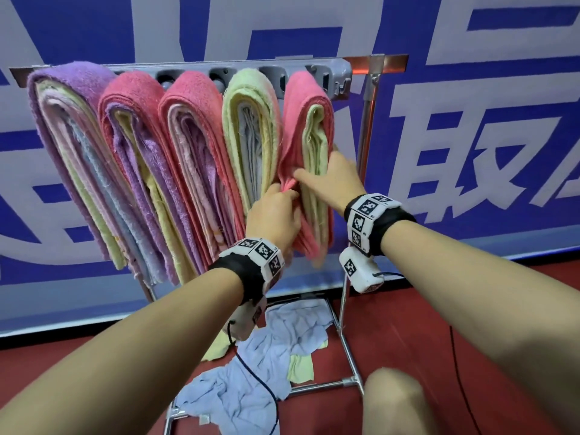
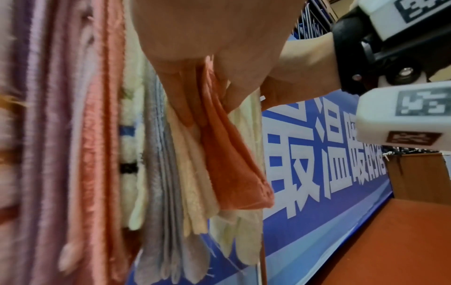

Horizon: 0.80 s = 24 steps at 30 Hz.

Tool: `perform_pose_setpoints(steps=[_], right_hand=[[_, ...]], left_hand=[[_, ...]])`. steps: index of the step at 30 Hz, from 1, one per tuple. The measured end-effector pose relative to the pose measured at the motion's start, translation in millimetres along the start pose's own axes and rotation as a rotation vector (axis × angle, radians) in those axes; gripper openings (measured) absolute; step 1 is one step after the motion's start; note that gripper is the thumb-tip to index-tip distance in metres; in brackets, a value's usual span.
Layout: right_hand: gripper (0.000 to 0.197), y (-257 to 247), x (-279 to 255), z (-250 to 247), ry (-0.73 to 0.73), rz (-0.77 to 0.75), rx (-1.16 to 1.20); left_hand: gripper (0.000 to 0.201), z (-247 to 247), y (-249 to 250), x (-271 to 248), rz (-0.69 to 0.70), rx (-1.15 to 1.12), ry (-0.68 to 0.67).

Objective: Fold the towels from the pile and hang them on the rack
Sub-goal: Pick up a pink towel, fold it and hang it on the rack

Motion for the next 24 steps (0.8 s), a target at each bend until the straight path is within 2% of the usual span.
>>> perform_pose_setpoints(steps=[4,8,12,15,19,21,24], right_hand=[[0.047,3,-1,2,0.041,-0.007,0.035],[0.013,7,-3,-11,0.067,-0.010,0.083],[0.023,10,-3,-22,0.073,0.006,0.121],[0.015,13,-5,-27,0.067,0.023,0.078],[0.010,23,-12,-28,-0.004,0.016,0.101],[0.016,27,-17,-28,-0.036,-0.025,0.123],[0.017,31,-23,-29,-0.057,-0.077,0.092]], left_hand=[[0.035,-13,-22,5,-0.080,0.015,0.026],[0.040,-12,-22,7,-0.111,0.054,0.019],[0.029,7,0,8,-0.011,-0.058,-0.103],[0.026,24,15,7,-0.028,-0.106,-0.184],[0.054,32,16,3,-0.117,-0.076,-0.091],[0.050,30,17,6,-0.123,-0.052,-0.034],[0.030,26,19,10,-0.153,-0.063,-0.004]])
Point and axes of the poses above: each hand's wrist, its own x-axis towards the middle knuckle, its own z-axis out of the palm, y = z × x, the point moved 1 cm from there along x, towards the middle knuckle, and after that the axes turned 8 degrees about -z, right-handed, at the moved point
